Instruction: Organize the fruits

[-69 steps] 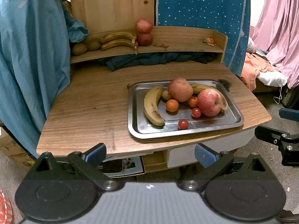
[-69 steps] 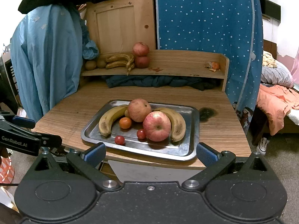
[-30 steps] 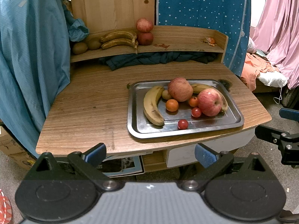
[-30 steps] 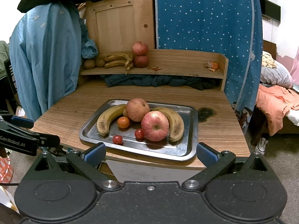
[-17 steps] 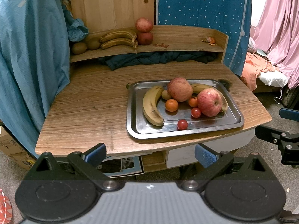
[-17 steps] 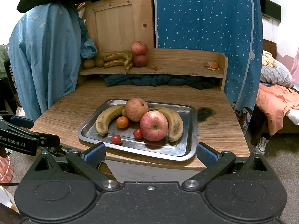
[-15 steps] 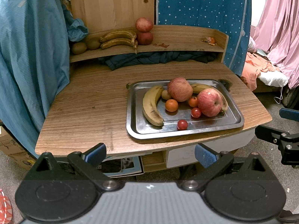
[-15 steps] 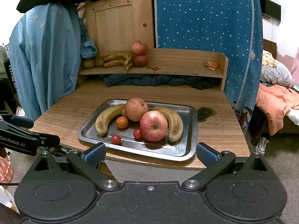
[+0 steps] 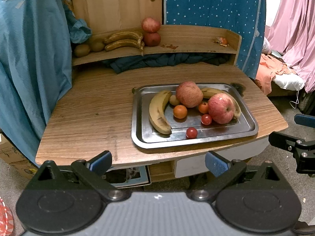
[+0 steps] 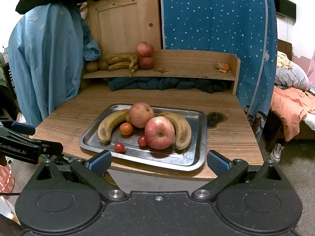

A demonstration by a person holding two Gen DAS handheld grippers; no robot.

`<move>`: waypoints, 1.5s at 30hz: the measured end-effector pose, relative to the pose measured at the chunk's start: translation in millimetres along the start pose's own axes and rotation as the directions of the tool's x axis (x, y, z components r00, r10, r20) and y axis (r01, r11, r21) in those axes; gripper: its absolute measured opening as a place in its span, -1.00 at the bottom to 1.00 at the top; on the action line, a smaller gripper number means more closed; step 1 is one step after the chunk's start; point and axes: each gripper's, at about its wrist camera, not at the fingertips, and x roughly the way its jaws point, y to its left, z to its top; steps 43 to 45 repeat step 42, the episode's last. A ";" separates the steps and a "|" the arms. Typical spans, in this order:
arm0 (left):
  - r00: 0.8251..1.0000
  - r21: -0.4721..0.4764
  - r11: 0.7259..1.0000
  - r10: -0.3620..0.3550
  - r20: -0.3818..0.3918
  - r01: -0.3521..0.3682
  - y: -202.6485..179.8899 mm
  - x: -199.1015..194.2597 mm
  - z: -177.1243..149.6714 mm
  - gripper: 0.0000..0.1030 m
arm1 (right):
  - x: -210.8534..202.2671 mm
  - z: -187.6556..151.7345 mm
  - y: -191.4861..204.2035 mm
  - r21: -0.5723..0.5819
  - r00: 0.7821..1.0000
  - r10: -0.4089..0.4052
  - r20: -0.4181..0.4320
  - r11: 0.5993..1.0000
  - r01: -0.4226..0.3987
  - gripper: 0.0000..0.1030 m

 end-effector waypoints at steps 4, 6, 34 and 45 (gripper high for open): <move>1.000 0.000 1.000 0.003 -0.006 -0.003 -2.6 5.2 3.9 0.99 | 0.6 0.1 -0.3 0.001 1.000 0.000 -0.001 1.000 0.000 0.98; 1.000 0.000 1.000 0.004 -0.008 -0.004 -3.2 6.0 5.2 0.99 | 0.8 -0.2 0.2 0.002 1.000 0.001 -0.001 1.000 -0.001 0.98; 1.000 0.029 1.000 -0.007 -0.008 0.008 -15.4 8.8 10.9 0.99 | 3.8 1.9 -3.7 0.006 1.000 0.002 -0.007 1.000 -0.002 0.98; 1.000 0.031 0.999 -0.006 -0.010 0.006 -17.5 8.5 10.8 0.99 | 3.6 1.6 -2.4 0.008 1.000 0.002 -0.007 1.000 -0.002 0.98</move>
